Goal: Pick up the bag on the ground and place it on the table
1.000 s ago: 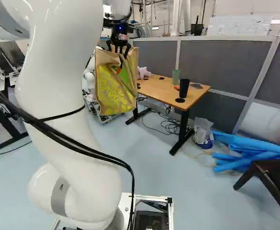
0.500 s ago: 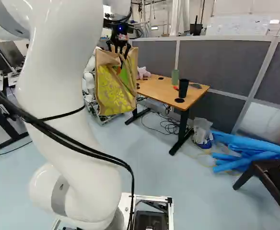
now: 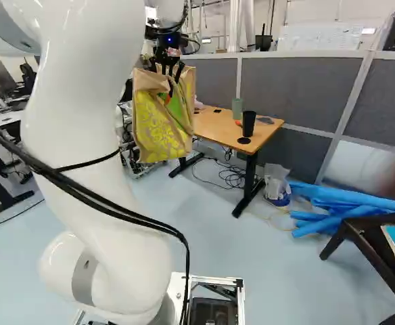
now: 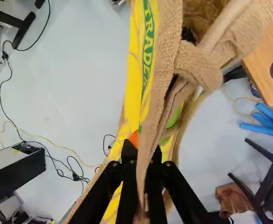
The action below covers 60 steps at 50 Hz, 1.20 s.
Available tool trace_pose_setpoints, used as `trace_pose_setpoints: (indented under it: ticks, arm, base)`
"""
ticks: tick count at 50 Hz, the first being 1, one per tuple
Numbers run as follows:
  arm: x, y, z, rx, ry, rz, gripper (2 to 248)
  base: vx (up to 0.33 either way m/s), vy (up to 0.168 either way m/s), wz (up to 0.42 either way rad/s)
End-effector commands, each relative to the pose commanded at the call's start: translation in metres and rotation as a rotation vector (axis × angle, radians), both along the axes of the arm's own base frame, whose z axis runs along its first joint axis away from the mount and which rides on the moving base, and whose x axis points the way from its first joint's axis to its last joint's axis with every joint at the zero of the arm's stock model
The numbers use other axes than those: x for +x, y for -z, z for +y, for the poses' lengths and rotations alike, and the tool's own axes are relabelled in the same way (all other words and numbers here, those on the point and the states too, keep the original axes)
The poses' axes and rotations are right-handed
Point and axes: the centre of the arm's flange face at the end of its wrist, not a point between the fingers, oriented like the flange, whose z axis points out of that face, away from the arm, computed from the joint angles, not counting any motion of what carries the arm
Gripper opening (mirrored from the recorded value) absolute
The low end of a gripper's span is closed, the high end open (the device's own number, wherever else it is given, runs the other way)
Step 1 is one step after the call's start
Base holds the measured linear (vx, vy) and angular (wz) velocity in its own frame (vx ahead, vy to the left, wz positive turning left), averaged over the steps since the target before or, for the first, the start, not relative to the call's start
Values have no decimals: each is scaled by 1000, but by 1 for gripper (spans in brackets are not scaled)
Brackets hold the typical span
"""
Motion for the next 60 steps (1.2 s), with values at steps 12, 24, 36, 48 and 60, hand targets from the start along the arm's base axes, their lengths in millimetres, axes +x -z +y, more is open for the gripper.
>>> trace_pose_setpoints:
  ticks: [12, 24, 36, 48, 60]
  arm:
    - [0, 0, 0, 0, 0, 0, 28]
    - [0, 0, 0, 0, 0, 0, 28]
    - [0, 0, 0, 0, 0, 0, 28]
    - [0, 0, 0, 0, 0, 0, 28]
    - [0, 0, 0, 0, 0, 0, 28]
  base:
    - [42, -43, -209]
    - [45, -36, -198]
    - [73, -2, -8]
    - [115, 1, -12]
    - [123, 0, -11]
